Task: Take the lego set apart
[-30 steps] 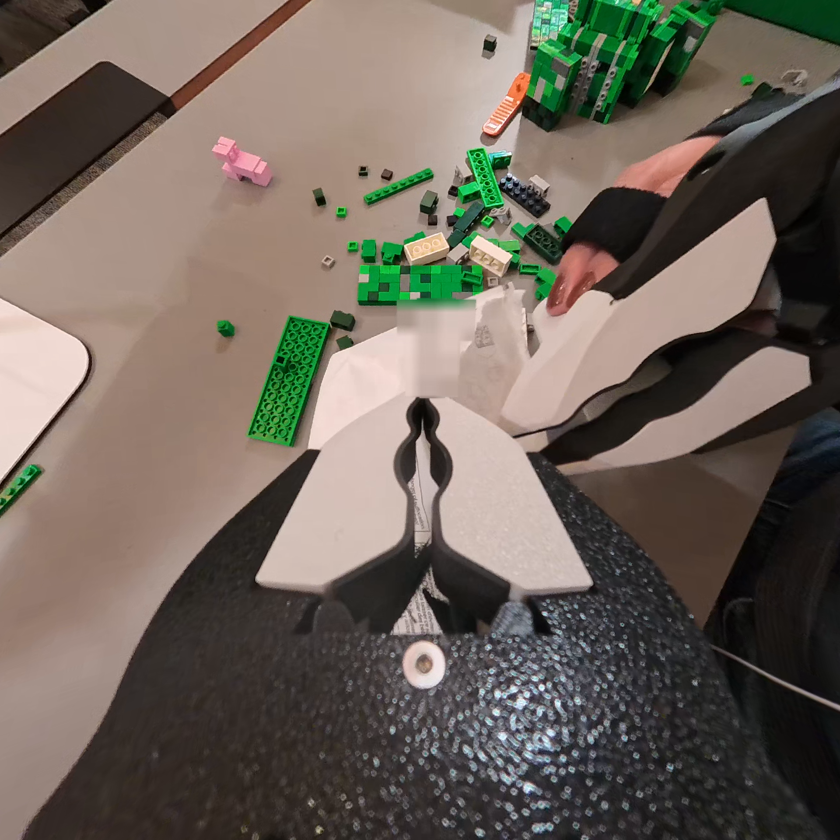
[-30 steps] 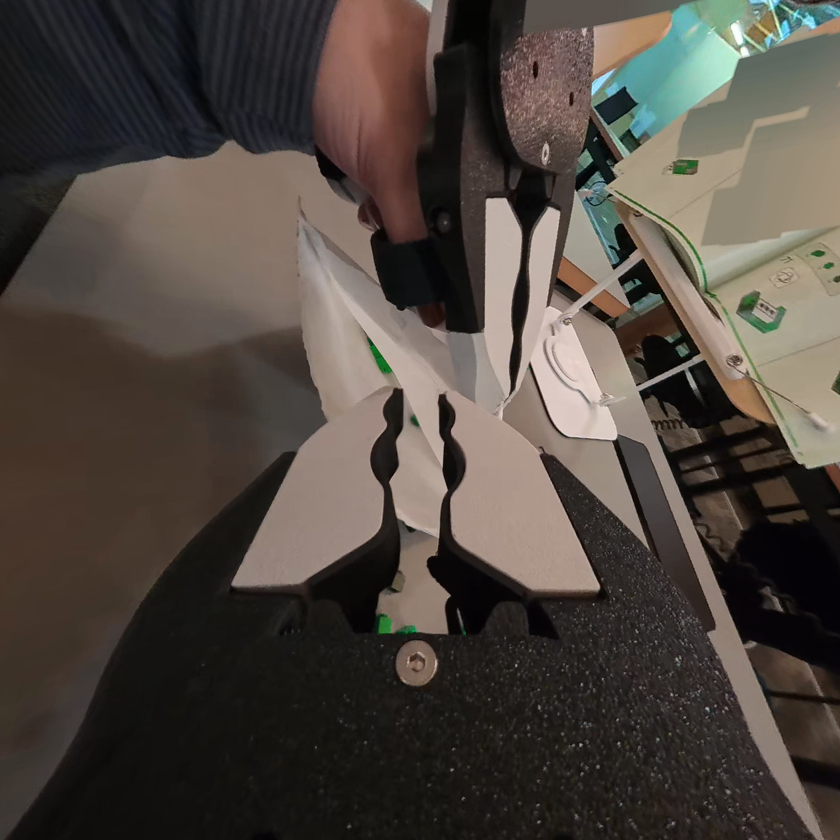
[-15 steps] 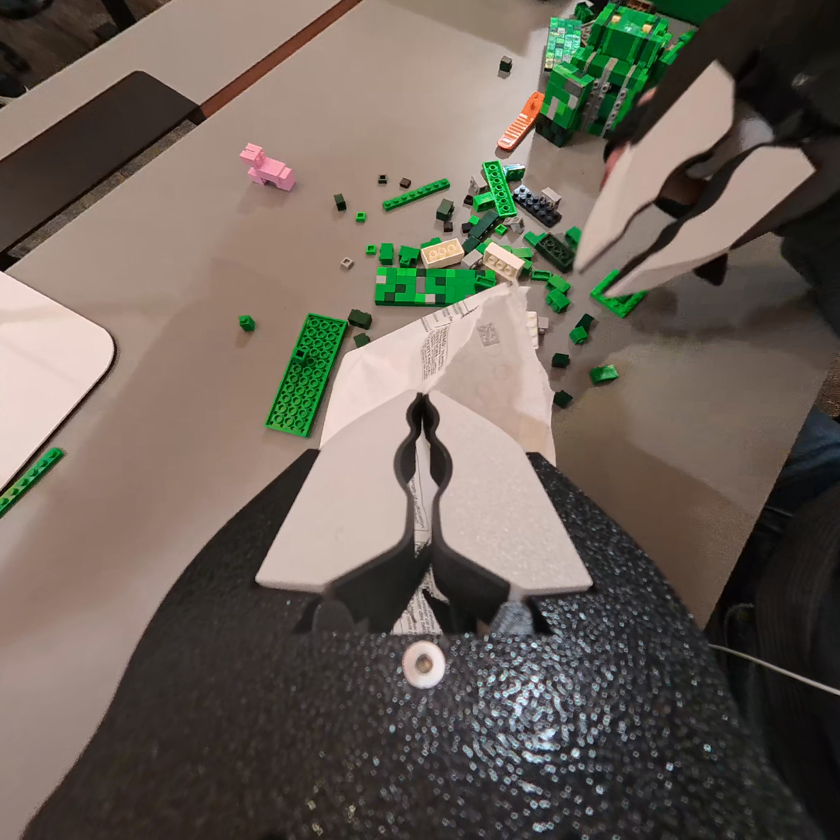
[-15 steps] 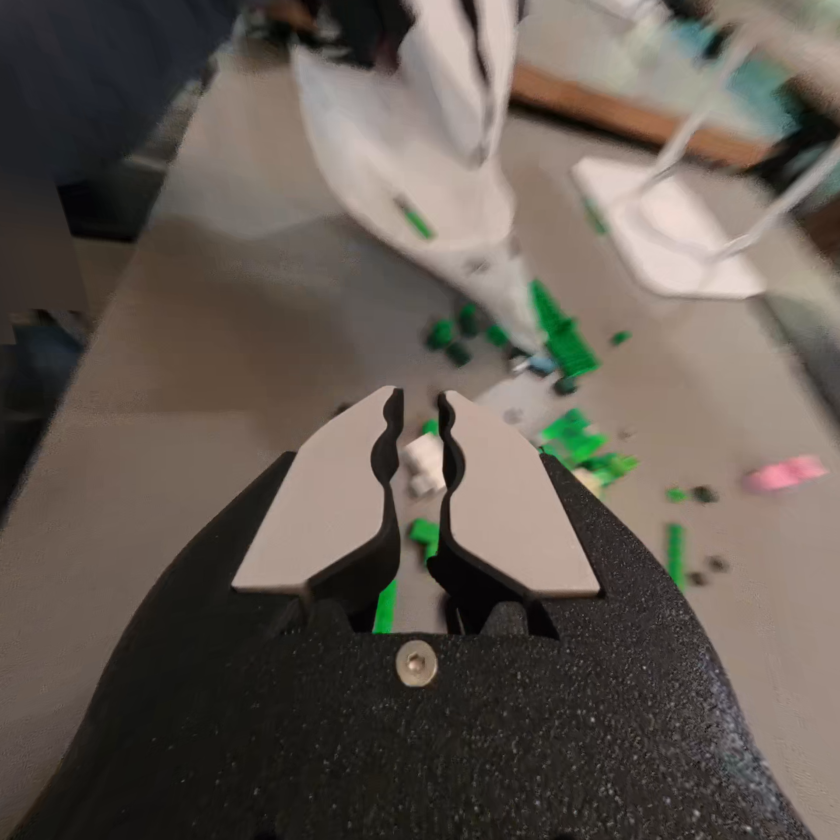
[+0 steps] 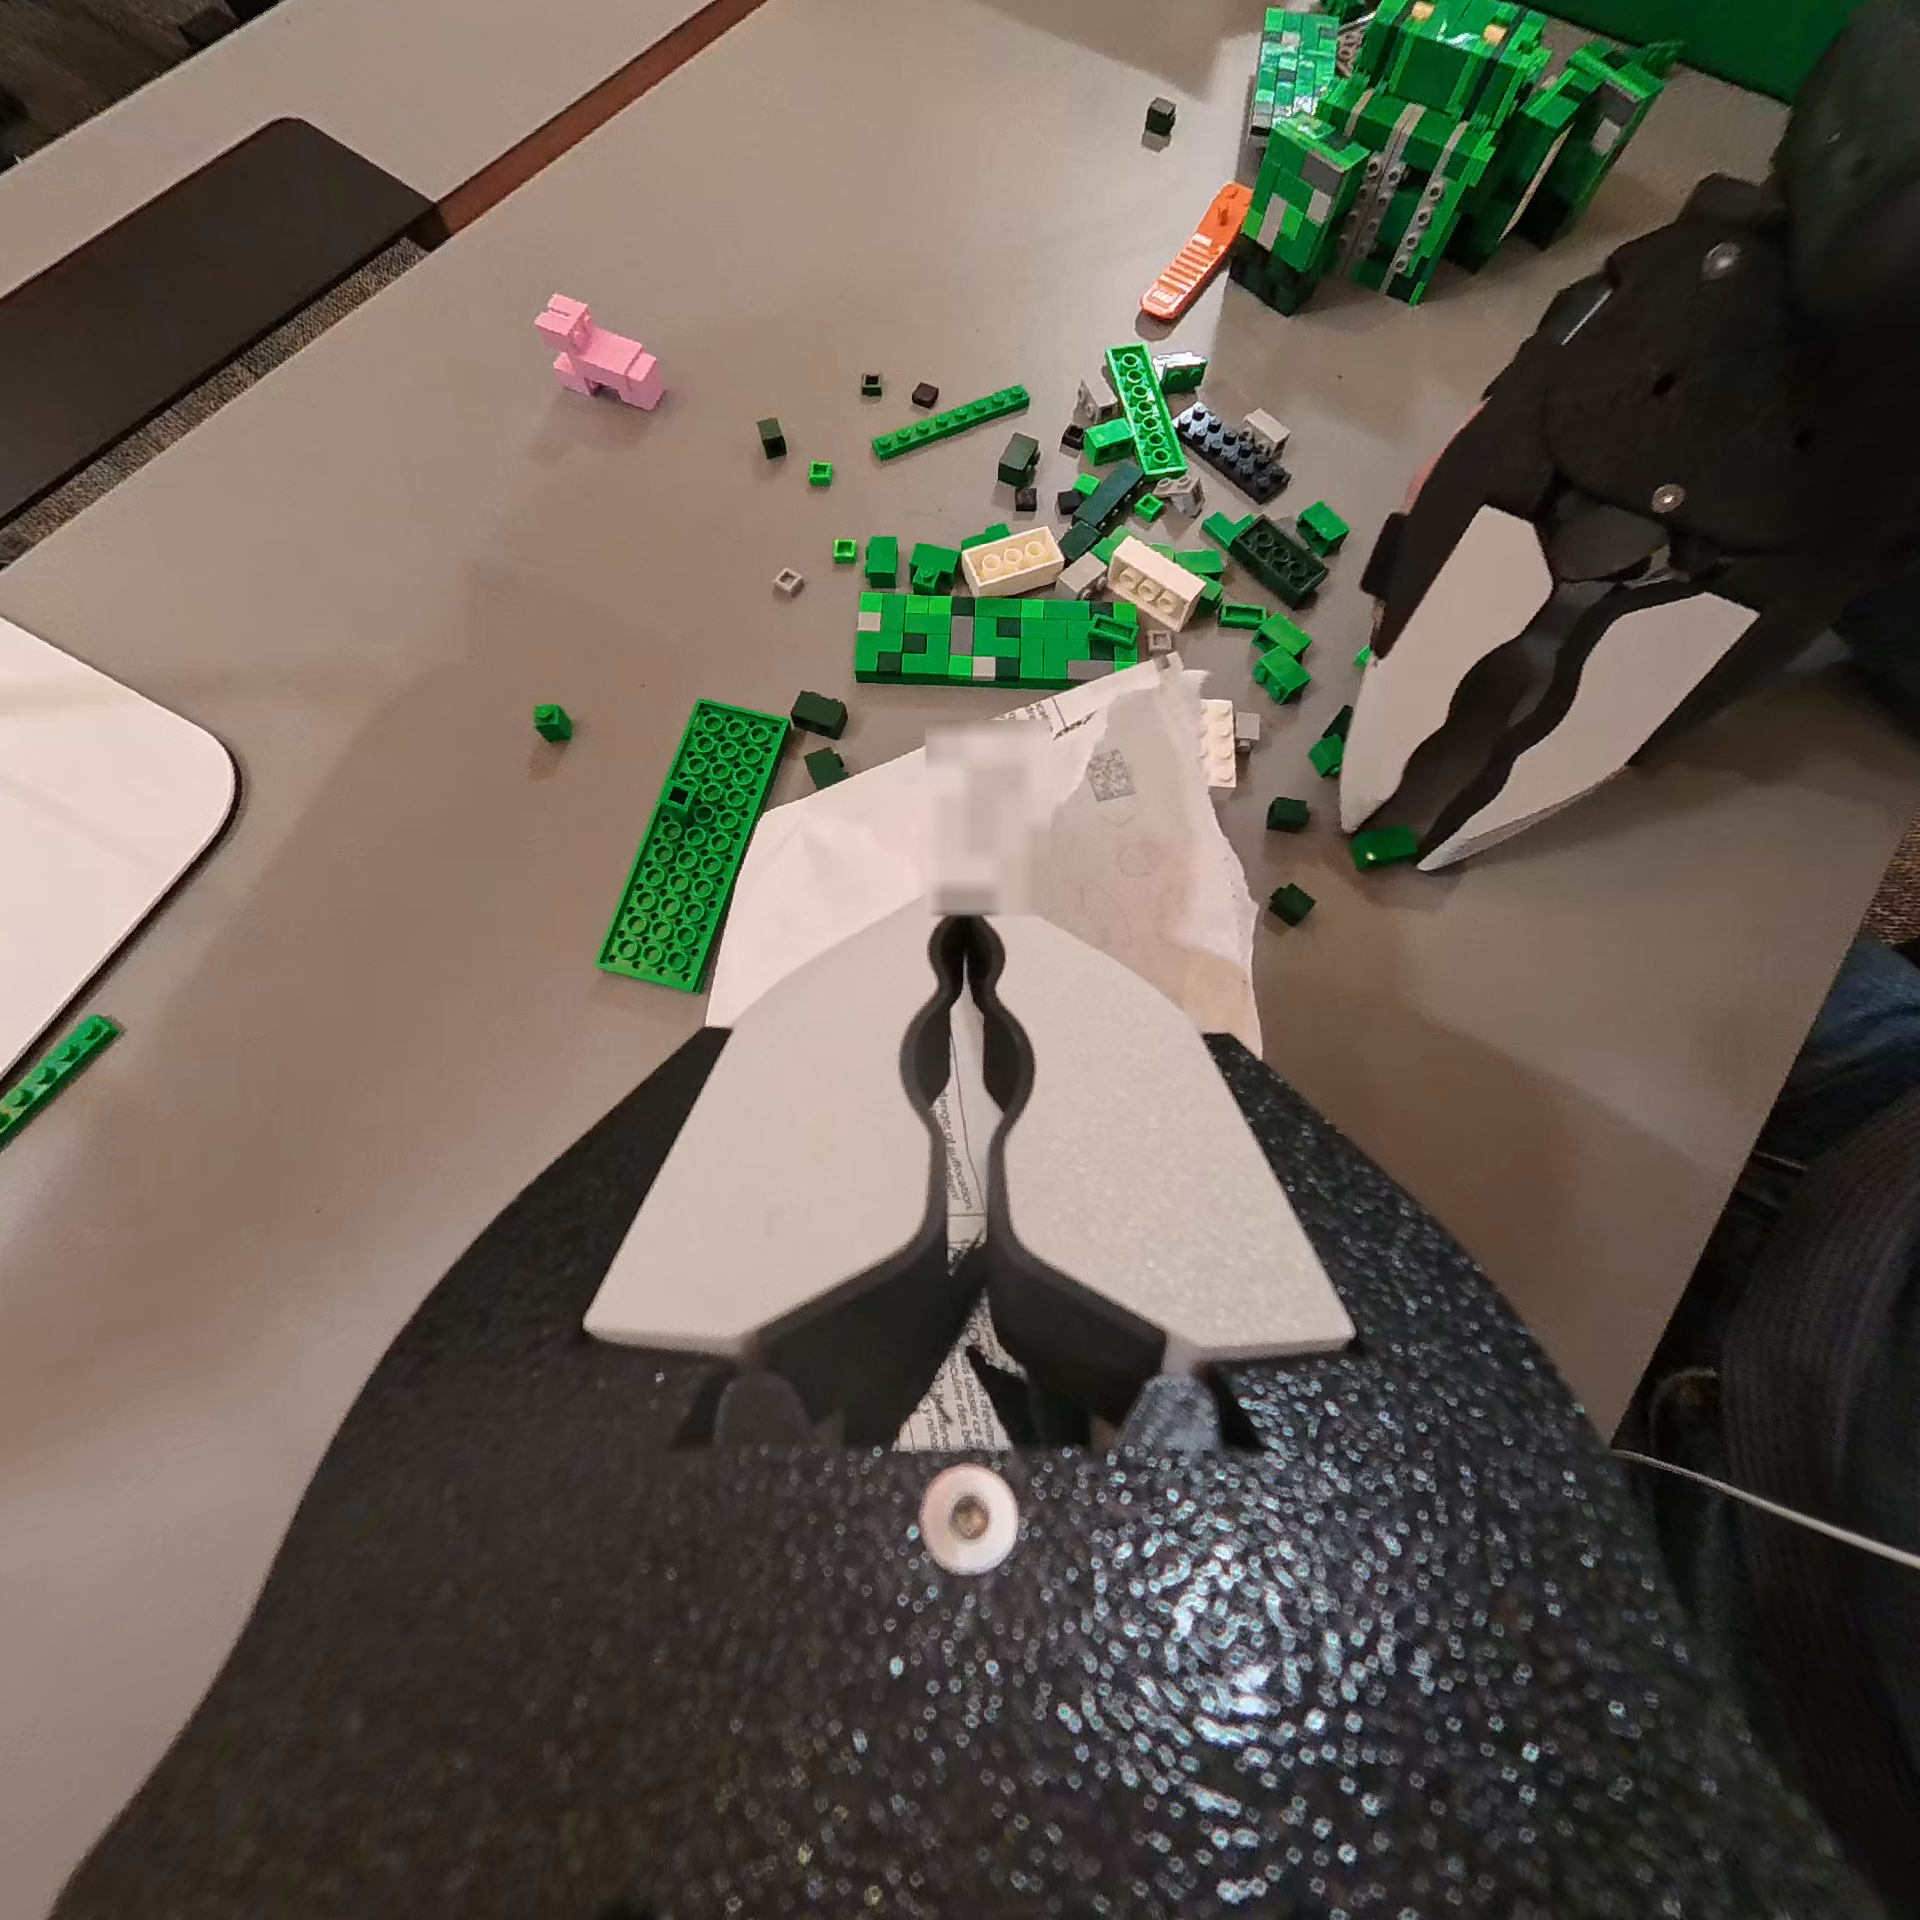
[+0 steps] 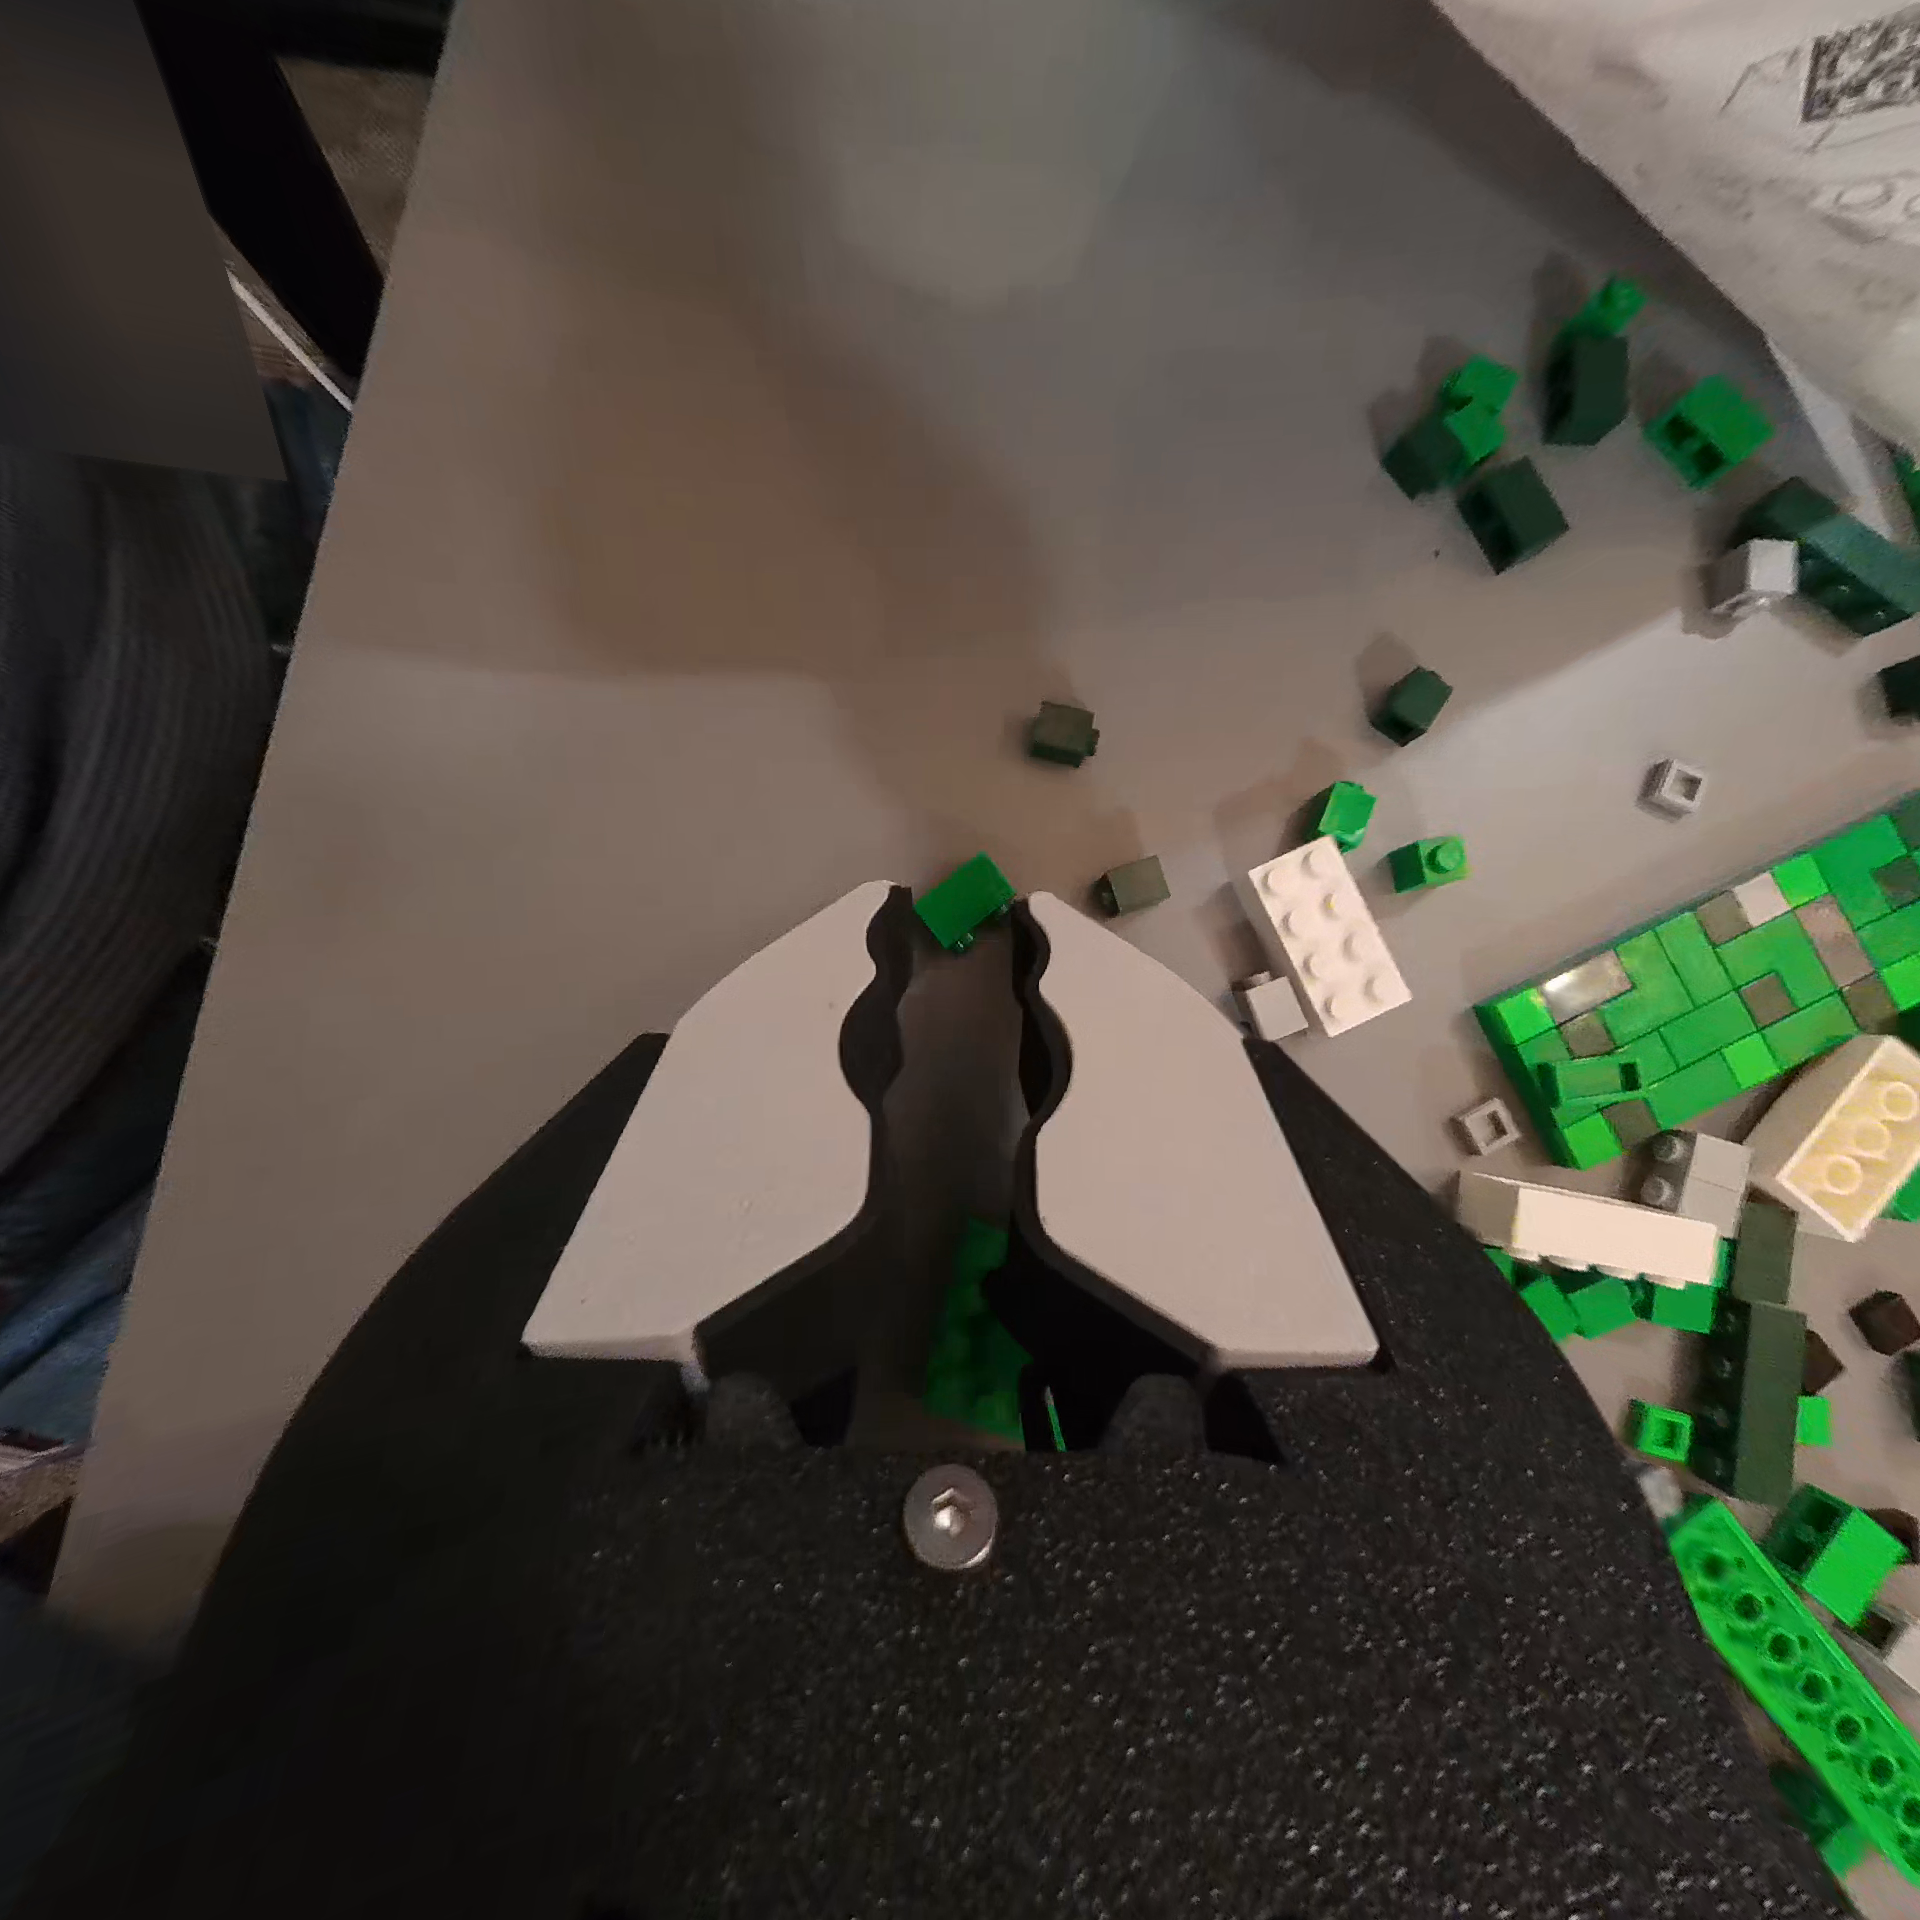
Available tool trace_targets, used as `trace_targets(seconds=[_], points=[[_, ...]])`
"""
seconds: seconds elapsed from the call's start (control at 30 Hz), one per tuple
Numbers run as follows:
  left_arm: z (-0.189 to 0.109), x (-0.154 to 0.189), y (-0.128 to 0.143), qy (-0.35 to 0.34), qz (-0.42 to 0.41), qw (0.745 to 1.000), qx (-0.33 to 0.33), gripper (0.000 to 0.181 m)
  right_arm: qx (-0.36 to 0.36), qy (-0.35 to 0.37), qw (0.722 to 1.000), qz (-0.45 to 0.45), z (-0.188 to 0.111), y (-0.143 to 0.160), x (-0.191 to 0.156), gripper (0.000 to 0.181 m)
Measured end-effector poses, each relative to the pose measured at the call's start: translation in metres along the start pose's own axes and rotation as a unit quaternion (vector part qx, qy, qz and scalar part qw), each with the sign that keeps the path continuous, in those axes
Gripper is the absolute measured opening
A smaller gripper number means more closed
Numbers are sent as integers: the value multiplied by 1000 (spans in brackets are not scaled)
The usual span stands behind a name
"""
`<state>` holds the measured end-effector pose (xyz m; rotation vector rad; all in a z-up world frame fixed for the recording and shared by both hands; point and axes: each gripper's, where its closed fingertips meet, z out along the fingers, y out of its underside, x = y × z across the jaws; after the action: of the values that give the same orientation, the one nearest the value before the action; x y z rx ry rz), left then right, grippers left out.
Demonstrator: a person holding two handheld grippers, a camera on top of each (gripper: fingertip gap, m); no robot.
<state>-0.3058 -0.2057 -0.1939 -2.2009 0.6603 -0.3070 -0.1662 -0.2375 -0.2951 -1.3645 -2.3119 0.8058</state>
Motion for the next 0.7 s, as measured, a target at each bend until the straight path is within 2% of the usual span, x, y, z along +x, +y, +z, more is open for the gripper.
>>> trace_targets(seconds=[0.07, 0.13, 0.23, 0.3, 0.47, 0.57, 0.7], points=[[0, 0, -1, -1, 0, 1000, 1, 0, 28, 22, 999, -20, -5, -14, 5, 17], [1, 0, -1, -2, 0, 1000, 0, 0, 101, 70, 991, -53, -19, -52, 13, 17], [3, 1, -1, -1, 2, 1000, -2, 0, 197, 163, 962, -102, -42, -114, 25, 17], [4, 2, -2, -1, 4, 1000, -3, 0, 201, 203, 951, -118, -42, -134, 31, 17], [4, 4, -2, 1, 5, 1000, -4, 0, 125, 244, 954, -124, -13, -135, 47, 17], [3, 5, -3, 2, 8, 1000, -2, 0, 123, 238, 956, -119, -5, -137, 48, 20], [2, 5, -4, 2, 8, 1000, 0, 0, 151, 235, 953, -118, -9, -143, 45, 25]])
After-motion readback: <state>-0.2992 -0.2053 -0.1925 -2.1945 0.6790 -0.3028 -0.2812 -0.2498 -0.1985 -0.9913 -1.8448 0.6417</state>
